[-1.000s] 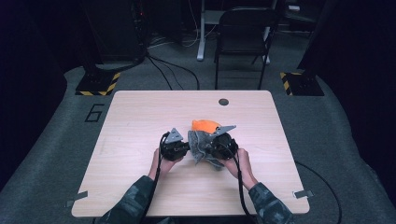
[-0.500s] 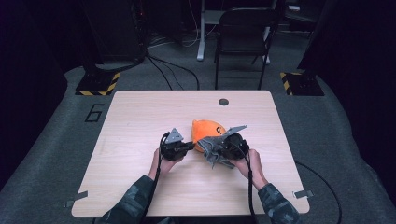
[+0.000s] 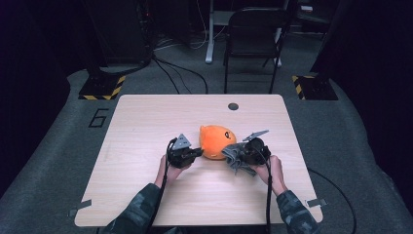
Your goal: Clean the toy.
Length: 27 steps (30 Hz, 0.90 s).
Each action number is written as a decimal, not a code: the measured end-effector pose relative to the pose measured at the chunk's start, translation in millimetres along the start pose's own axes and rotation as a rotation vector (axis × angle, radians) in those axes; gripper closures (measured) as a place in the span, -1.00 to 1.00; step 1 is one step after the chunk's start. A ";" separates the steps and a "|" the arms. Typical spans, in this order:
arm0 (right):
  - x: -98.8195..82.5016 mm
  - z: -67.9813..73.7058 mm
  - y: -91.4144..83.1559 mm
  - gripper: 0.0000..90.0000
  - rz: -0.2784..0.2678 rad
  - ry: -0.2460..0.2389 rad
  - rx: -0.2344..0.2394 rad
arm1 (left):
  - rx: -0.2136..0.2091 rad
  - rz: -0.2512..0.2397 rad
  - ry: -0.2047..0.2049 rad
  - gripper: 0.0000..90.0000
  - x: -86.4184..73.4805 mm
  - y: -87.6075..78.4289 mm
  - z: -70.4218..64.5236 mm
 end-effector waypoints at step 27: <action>75.0 7.9 -24.7 0.76 -0.183 0.011 -0.036 | 0.018 -0.007 0.009 0.89 -0.4 0.3 2.9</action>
Point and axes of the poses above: each handheld gripper's, and its own axes: y roughly forward along the jaws, x roughly out of its top, z roughly to its left, the point moved 10 cm from there along y, roughly forward along the jaws, and after that the axes turned 11 degrees about -x, right-handed, at the moved point
